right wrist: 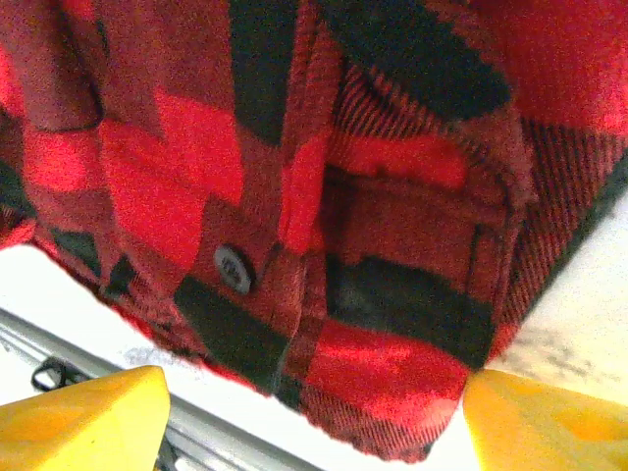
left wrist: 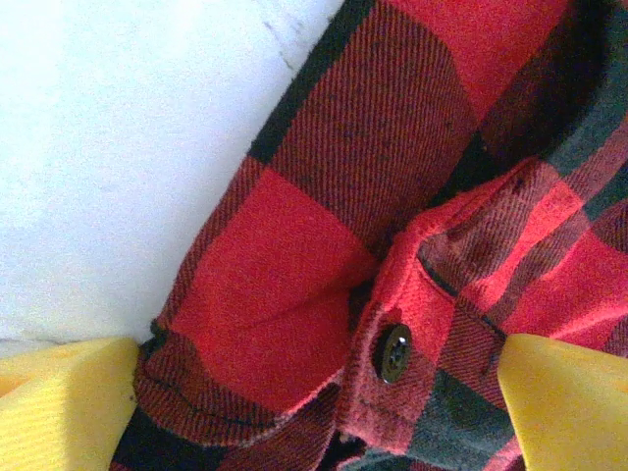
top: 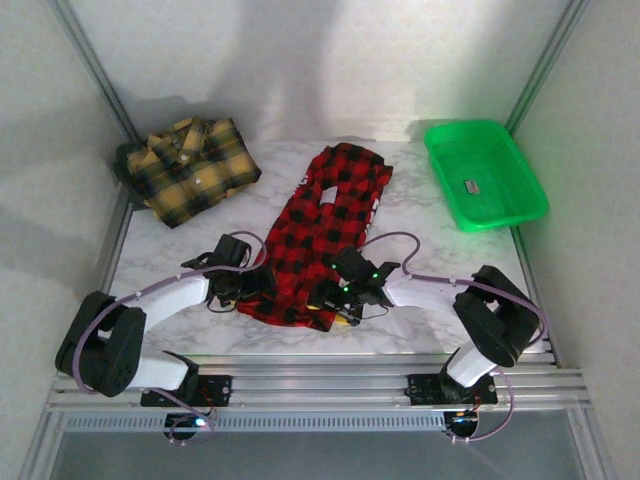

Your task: Fold and stack the long sleeve shirts

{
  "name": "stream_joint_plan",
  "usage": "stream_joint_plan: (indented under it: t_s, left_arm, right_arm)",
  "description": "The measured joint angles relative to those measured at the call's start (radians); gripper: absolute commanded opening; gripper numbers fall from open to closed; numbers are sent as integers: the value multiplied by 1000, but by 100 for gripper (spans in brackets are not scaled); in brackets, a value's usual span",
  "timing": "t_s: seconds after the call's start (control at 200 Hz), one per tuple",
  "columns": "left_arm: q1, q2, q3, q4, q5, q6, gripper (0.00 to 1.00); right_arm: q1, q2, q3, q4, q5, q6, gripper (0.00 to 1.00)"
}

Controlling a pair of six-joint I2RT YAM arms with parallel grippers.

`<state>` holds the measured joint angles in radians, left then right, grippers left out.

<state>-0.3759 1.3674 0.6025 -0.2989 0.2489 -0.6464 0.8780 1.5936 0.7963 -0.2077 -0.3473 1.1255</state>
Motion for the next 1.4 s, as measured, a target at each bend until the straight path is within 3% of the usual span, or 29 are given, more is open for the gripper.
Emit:
stream_joint_plan:
  t_s: [0.24, 0.315, 0.4, 0.586, 0.781, 0.871, 1.136, 1.276, 1.402]
  left_arm:
    - [-61, 63, 23, -42, -147, -42, 51]
    - [-87, 69, 31, -65, -196, -56, 44]
    - [-114, 69, 31, -65, -227, -67, 32]
    - [-161, 74, 34, -15, -224, -88, 13]
    - [-318, 93, 89, 1, -56, -108, 8]
    - [-356, 85, 111, -15, -11, -117, 7]
    - [-356, 48, 222, -133, 19, -120, 5]
    - [-327, 65, 355, -157, 47, -108, 4]
    - [-246, 81, 437, -160, 81, -97, 4]
  right_arm:
    - [-1, 78, 71, -6, 35, 40, 65]
    - [-5, 79, 75, -23, 53, 52, 54]
    - [-19, 79, 79, -60, 74, 52, 34]
    - [-47, 61, 65, -128, 101, 48, 13]
    - [-49, -76, 27, -206, 110, 37, 0]
    - [-49, -140, 16, -230, 103, 35, 0]
    - [-69, -299, -11, -331, 99, 38, 0]
    - [-150, -344, 23, -407, 85, 12, 0]
    - [-252, -338, 103, -449, 61, -38, 0]
